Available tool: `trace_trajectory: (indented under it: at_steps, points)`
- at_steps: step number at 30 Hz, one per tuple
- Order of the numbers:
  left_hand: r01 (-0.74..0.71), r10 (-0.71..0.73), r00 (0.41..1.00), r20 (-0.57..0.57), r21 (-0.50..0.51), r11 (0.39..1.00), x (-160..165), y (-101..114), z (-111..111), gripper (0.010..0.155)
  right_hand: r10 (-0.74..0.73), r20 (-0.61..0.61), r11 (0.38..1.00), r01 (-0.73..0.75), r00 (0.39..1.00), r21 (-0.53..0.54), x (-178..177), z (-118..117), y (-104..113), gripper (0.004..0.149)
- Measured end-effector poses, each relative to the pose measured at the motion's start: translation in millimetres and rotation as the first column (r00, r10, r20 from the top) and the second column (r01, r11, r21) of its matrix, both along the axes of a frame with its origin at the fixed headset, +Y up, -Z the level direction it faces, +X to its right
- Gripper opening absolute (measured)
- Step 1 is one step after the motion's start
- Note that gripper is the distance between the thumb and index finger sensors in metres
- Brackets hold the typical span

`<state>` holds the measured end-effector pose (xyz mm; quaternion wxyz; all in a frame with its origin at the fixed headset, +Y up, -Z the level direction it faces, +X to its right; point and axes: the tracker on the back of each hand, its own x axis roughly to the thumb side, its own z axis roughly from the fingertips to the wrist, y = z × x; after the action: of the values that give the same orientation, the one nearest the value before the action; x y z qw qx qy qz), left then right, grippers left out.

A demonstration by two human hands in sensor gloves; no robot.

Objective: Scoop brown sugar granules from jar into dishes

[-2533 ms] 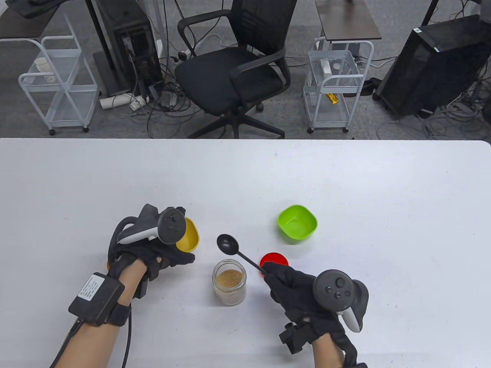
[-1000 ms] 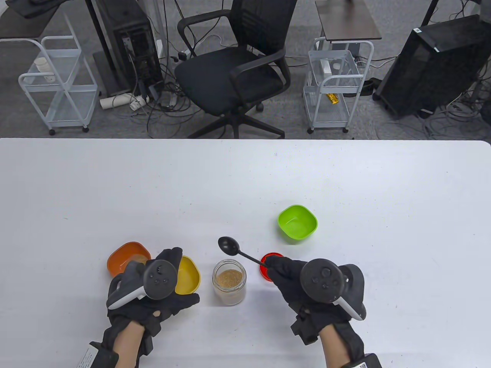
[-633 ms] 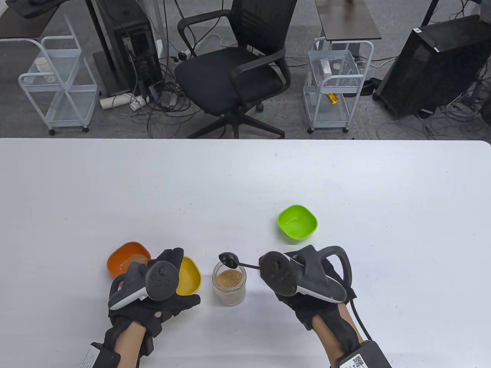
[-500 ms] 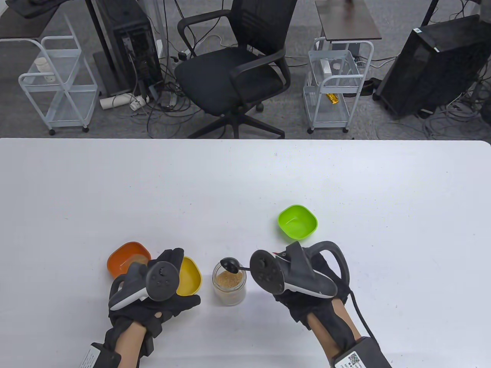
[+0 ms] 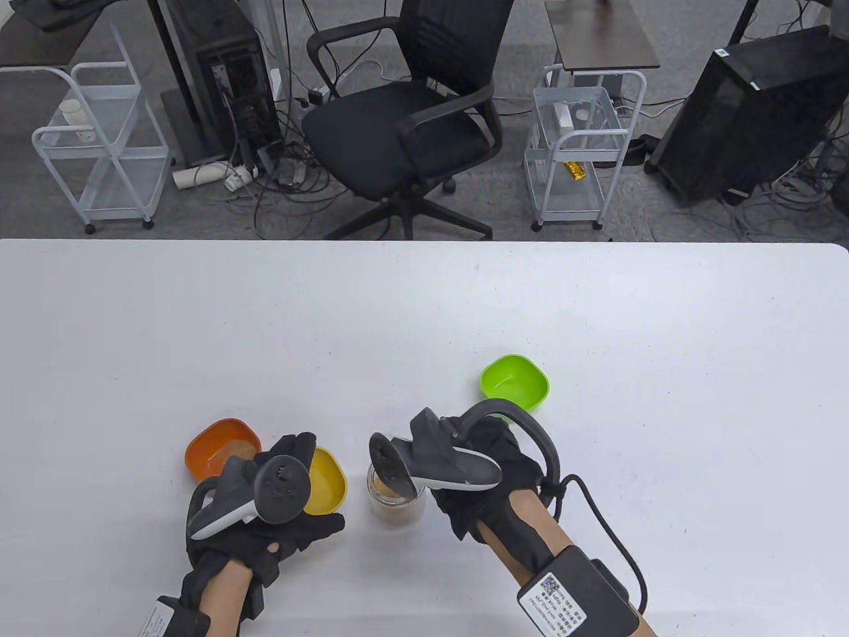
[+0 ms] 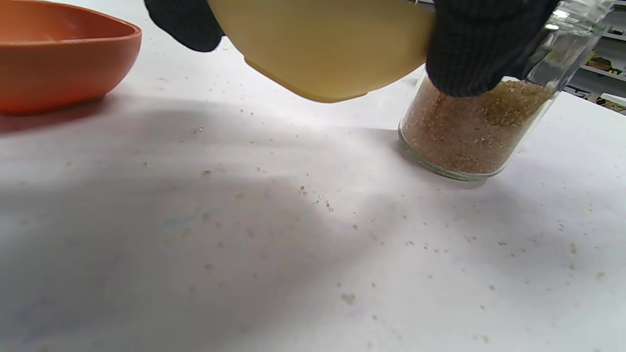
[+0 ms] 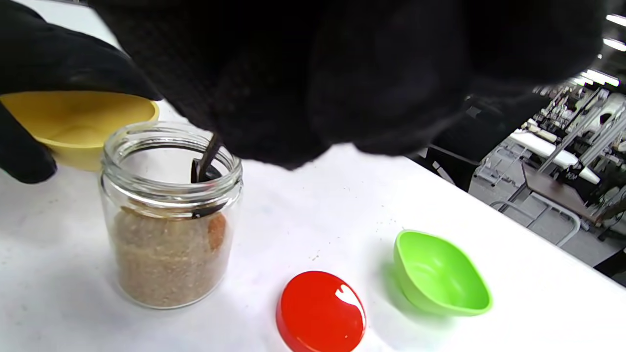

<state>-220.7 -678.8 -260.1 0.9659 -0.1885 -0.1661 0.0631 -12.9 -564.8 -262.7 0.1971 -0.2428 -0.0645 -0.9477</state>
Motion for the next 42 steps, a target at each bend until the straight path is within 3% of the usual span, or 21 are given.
trace_trajectory:
  at_steps: [7, 13, 16, 23, 29, 42]
  points:
    - [0.035, -0.035, 0.999, -0.006, -0.008, 0.999, 0.8, -0.4, 1.1, 0.117, 0.129, -0.066, 0.992, -0.128, 0.989, 0.011, -23.8, 8.9, -10.5, 0.038]
    - [0.045, -0.045, 0.999, -0.009, -0.016, 0.999, 0.5, -0.6, 1.4, 0.117, -0.016, 0.004, 0.981, 0.017, 1.000, -0.195, -15.3, -13.4, -9.4, 0.038]
    - [0.041, -0.041, 0.999, -0.002, -0.019, 0.999, 0.9, -1.0, 1.2, 0.117, -0.144, 0.098, 0.925, 0.169, 0.985, -0.340, 3.0, -33.4, -14.4, 0.038]
    - [0.051, -0.051, 0.999, 0.003, -0.032, 0.998, 1.1, -1.7, 1.0, 0.117, -0.331, 0.312, 0.742, 0.450, 0.891, -0.497, 48.0, -63.5, -33.5, 0.039]
    - [0.041, -0.041, 0.999, 0.009, -0.032, 0.999, 1.9, -1.9, 0.8, 0.117, -0.417, 0.407, 0.622, 0.582, 0.812, -0.523, 72.7, -71.1, -44.5, 0.039]
    - [0.008, -0.007, 1.000, 0.025, -0.033, 0.999, 0.3, -3.5, 0.7, 0.117, -0.469, 0.436, 0.599, 0.639, 0.768, -0.482, 99.6, -61.6, -32.7, 0.039]
